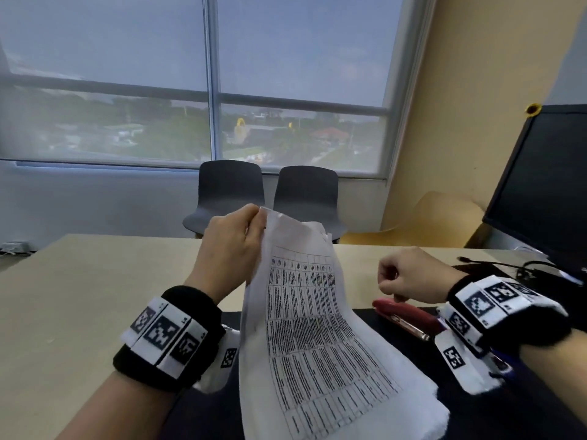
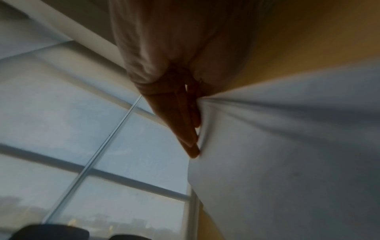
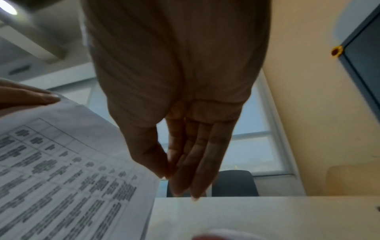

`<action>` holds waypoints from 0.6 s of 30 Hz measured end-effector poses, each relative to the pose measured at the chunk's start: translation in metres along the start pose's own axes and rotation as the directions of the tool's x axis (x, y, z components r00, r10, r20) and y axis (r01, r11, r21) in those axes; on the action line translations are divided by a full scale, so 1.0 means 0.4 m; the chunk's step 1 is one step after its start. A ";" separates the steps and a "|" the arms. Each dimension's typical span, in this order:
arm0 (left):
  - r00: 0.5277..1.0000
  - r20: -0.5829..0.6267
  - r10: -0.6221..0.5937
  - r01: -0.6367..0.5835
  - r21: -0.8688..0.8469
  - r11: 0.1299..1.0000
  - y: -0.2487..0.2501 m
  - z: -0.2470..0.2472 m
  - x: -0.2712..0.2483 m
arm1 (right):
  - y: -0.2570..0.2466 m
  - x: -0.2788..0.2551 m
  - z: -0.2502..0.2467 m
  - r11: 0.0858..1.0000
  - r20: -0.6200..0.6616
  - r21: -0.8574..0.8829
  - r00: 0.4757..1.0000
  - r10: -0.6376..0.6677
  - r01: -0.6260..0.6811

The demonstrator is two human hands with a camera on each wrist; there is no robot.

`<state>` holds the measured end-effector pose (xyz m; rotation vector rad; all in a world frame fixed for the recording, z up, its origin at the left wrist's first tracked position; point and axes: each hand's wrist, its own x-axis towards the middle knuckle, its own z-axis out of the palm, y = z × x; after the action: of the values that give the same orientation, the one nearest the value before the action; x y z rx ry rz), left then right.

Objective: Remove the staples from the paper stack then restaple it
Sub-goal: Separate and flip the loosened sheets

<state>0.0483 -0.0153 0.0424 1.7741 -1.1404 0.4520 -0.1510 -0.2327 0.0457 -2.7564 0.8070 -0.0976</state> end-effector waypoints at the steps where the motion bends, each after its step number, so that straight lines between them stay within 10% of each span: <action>1: 0.999 -0.006 -0.041 0.041 -0.034 0.999 0.002 0.003 0.000 | 0.011 -0.001 0.006 1.000 0.021 -0.009 1.000 0.020 -0.019; 18: 0.940 0.124 -0.318 0.340 -0.436 0.833 -0.024 -0.005 0.008 | 0.023 -0.007 0.068 0.992 0.259 -0.099 0.961 0.100 -0.076</action>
<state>0.0583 -0.0138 0.0407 1.5236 -0.8553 -0.0674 -0.1543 -0.2321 0.0170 -2.7281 0.8764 0.3233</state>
